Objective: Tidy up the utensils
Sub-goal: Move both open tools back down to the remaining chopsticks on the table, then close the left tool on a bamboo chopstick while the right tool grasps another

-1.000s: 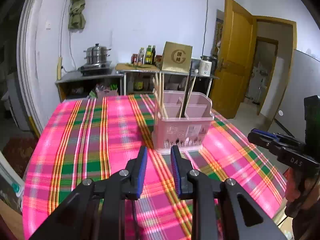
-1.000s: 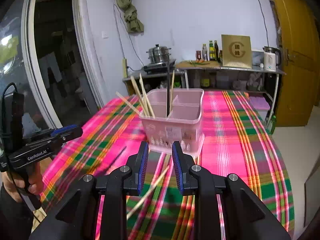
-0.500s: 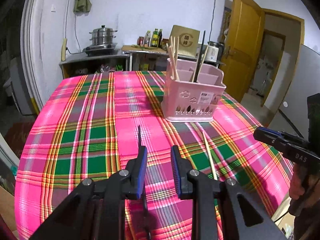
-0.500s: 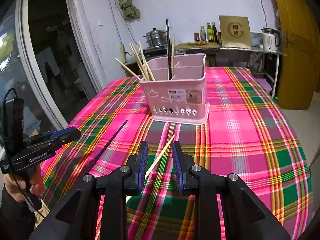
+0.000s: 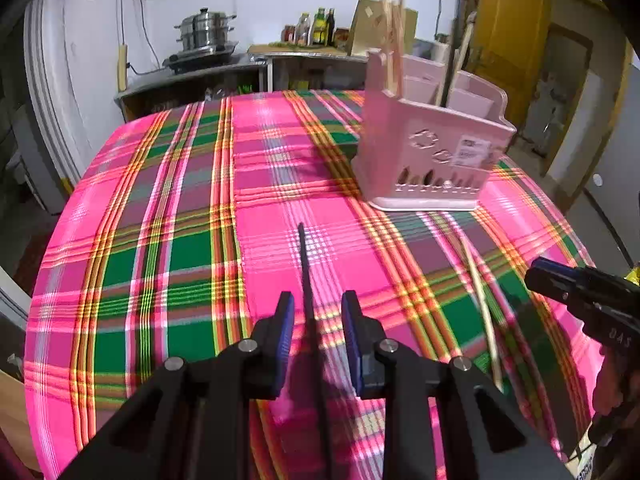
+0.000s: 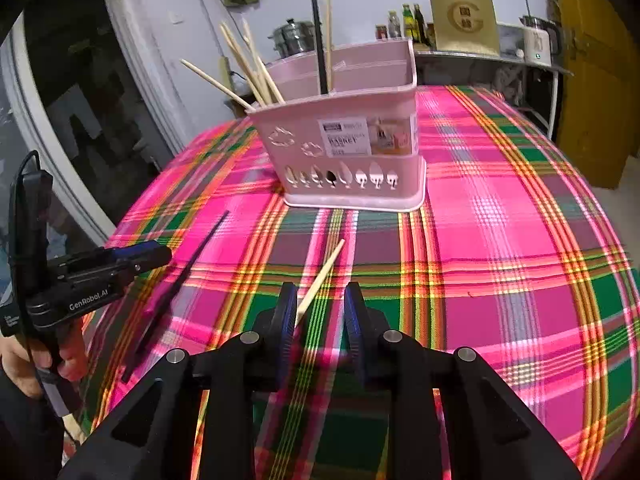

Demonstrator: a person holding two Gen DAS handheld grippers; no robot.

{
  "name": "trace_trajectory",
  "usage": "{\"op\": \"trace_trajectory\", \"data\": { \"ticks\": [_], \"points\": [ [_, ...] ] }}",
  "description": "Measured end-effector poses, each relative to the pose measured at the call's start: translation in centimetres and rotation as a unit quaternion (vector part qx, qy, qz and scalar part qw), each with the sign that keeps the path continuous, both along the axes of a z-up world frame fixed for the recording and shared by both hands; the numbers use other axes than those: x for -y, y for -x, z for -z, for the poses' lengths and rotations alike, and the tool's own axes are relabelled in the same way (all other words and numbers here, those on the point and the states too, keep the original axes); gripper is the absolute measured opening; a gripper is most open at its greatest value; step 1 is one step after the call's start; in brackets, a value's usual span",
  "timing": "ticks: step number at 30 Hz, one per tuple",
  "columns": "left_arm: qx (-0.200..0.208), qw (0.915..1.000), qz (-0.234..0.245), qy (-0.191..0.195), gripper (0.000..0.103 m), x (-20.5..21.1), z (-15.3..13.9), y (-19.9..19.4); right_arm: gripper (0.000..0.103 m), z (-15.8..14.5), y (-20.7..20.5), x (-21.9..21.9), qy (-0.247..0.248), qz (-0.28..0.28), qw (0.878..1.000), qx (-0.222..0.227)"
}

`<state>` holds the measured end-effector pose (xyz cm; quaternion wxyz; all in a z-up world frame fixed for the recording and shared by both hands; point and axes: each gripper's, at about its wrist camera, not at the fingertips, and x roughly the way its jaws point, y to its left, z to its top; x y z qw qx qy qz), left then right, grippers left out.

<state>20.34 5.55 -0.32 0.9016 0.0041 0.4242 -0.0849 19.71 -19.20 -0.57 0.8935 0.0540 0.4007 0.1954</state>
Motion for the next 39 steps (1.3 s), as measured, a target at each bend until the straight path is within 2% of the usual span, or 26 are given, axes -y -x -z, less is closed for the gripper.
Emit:
{"op": "trace_trajectory", "data": {
  "ticks": [12,16,21,25,26,32,39],
  "points": [
    [-0.051,0.9987,-0.007,-0.006,0.025,0.0,2.2,-5.1,0.025,2.3,-3.6,-2.0,0.007,0.007,0.999,-0.047],
    [-0.054,0.9984,-0.007,-0.011,0.025,0.2,2.5,-5.8,0.025,2.5,-4.4,-2.3,0.015,0.009,0.999,-0.050],
    [-0.050,0.9979,-0.003,-0.040,0.025,1.1,2.7,-6.3,0.025,2.5,-4.9,-3.3,0.037,0.013,0.998,-0.045],
    [-0.047,0.9979,-0.006,-0.045,0.025,1.4,2.7,-6.2,0.015,2.4,-5.1,-4.1,0.066,0.025,0.997,-0.040],
    [-0.046,0.9979,-0.006,-0.046,0.024,1.3,2.7,-6.1,0.011,2.4,-5.0,-4.2,0.069,0.026,0.996,-0.040],
    [-0.045,0.9975,0.004,-0.054,0.006,2.2,2.7,-5.7,0.005,2.5,-5.3,-4.6,0.072,0.023,0.996,-0.043],
    [-0.047,0.9983,0.008,-0.035,0.005,2.2,1.5,-5.2,0.005,1.6,-5.0,-4.0,0.045,0.013,0.998,-0.043]
  ]
}}
